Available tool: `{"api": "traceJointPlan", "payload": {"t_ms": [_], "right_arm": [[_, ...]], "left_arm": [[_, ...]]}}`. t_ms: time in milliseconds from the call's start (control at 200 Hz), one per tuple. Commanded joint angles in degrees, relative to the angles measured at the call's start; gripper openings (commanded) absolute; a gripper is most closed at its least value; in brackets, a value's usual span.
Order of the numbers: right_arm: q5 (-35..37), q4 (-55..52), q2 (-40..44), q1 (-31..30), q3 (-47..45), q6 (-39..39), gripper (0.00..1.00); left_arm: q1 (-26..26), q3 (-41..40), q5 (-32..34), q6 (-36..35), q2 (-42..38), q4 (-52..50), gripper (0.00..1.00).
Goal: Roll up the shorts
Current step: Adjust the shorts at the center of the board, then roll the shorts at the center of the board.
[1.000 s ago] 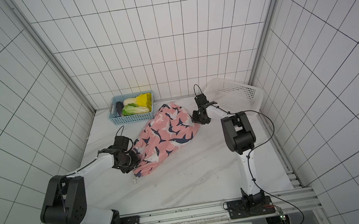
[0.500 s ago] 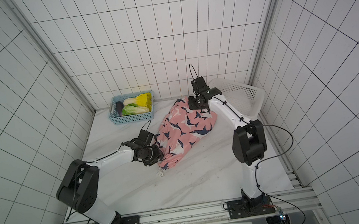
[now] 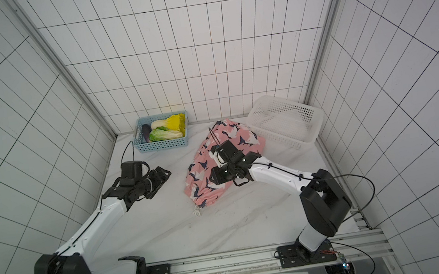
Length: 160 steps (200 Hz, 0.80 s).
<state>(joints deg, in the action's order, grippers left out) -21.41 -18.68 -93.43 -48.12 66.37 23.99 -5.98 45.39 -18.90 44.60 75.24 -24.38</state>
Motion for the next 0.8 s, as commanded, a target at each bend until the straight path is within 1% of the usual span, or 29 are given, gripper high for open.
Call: {"api": "traceJointPlan", "payload": {"t_ms": [0,105,205,315,460,515,560,629,684,794], "right_arm": [[-4.28,6.89,-3.96,-2.55,-0.01,0.65,0.34],[-5.48,10.66,-8.17,-3.21,-1.79,2.70,0.33],[-4.29,14.83,-10.72,-2.58,-5.53,3.89,0.32],[-4.52,17.81,-12.51,-1.13,-10.11,5.18,0.30],[-5.47,24.63,-11.89,1.27,-18.03,7.82,0.29],[-5.62,26.97,-12.07,1.97,-20.37,8.59,0.29],[-5.74,27.94,-12.31,2.43,-21.45,8.84,0.29],[-6.12,29.99,-12.68,3.17,-23.10,9.53,0.28],[-6.66,32.16,-13.14,3.93,-24.35,10.14,0.28],[-7.64,33.79,-13.96,4.61,-25.15,10.38,0.28]], "left_arm": [[2.32,-0.69,-13.56,-1.45,5.05,9.98,0.88],[2.15,-1.56,-15.68,-0.82,7.50,15.00,0.89],[1.46,-3.11,-17.69,0.26,9.17,19.48,0.90],[-0.01,-4.42,-18.54,0.23,12.21,21.50,0.91],[-3.30,-6.58,-18.27,2.68,15.62,27.95,0.92],[-5.10,-6.87,-17.28,3.03,16.21,29.81,0.95],[-6.48,-7.05,-16.54,3.04,16.71,31.09,0.95],[-7.83,-7.67,-17.14,4.05,17.86,33.82,0.96],[-8.37,-8.68,-16.33,4.71,18.39,35.47,0.98],[-8.83,-11.02,-14.26,5.21,19.60,37.64,0.98]]}}
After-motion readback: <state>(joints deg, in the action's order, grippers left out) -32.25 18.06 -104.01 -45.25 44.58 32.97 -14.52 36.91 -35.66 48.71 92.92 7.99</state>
